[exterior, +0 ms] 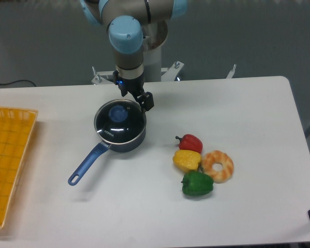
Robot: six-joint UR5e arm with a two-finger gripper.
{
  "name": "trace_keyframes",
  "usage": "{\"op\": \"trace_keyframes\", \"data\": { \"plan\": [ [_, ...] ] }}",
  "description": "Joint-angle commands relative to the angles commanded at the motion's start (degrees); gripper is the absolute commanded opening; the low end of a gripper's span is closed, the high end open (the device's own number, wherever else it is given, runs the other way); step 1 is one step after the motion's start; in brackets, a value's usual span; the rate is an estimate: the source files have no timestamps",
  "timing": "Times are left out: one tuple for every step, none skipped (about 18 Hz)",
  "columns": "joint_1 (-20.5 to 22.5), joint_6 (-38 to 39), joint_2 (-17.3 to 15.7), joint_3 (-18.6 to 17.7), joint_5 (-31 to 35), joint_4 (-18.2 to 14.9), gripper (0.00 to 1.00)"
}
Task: Open the lid
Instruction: 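Lower the gripper onto the blue knob of the saucepan lid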
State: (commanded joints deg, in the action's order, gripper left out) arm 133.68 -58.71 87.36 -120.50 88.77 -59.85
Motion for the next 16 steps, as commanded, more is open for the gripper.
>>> {"op": "trace_keyframes", "data": {
  "plan": [
    [-0.3, 0.0, 0.0, 0.1, 0.0, 0.1, 1.0],
    [-0.9, 0.0, 0.2, 0.3, 0.0, 0.1, 1.0],
    [-1.1, 0.1, 0.5, 0.8, -0.3, 0.1, 1.0],
    [-1.1, 0.2, 0.9, 1.3, -1.0, 0.1, 1.0],
    [-1.1, 0.3, 1.2, 1.7, -1.7, 0.0, 1.0],
    [-1.2, 0.4, 1.7, 1.9, -1.9, 0.1, 1.0],
    [-1.3, 0.4, 1.9, 2.1, -1.9, 0.1, 1.0],
    [-1.6, 0.4, 2.3, 2.2, -1.9, 0.1, 1.0],
    [-2.0, 1.0, 2.5, 2.5, -1.9, 0.1, 1.0],
    [-2.1, 1.7, 2.7, 2.5, -1.9, 0.1, 1.0],
    [-2.1, 1.9, 2.8, 2.5, -1.9, 0.2, 1.0],
    [-2.2, 1.9, 3.2, 2.6, -1.9, 0.1, 1.0],
    [-2.5, 2.0, 3.3, 2.6, -1.8, 0.2, 1.0],
    [-3.0, 2.0, 3.3, 2.6, -1.8, 0.2, 1.0],
    [-3.1, 2.4, 3.3, 2.6, -1.8, 0.1, 1.0],
    [-3.1, 2.5, 3.3, 2.6, -1.8, 0.2, 1.0]
  ]
}}
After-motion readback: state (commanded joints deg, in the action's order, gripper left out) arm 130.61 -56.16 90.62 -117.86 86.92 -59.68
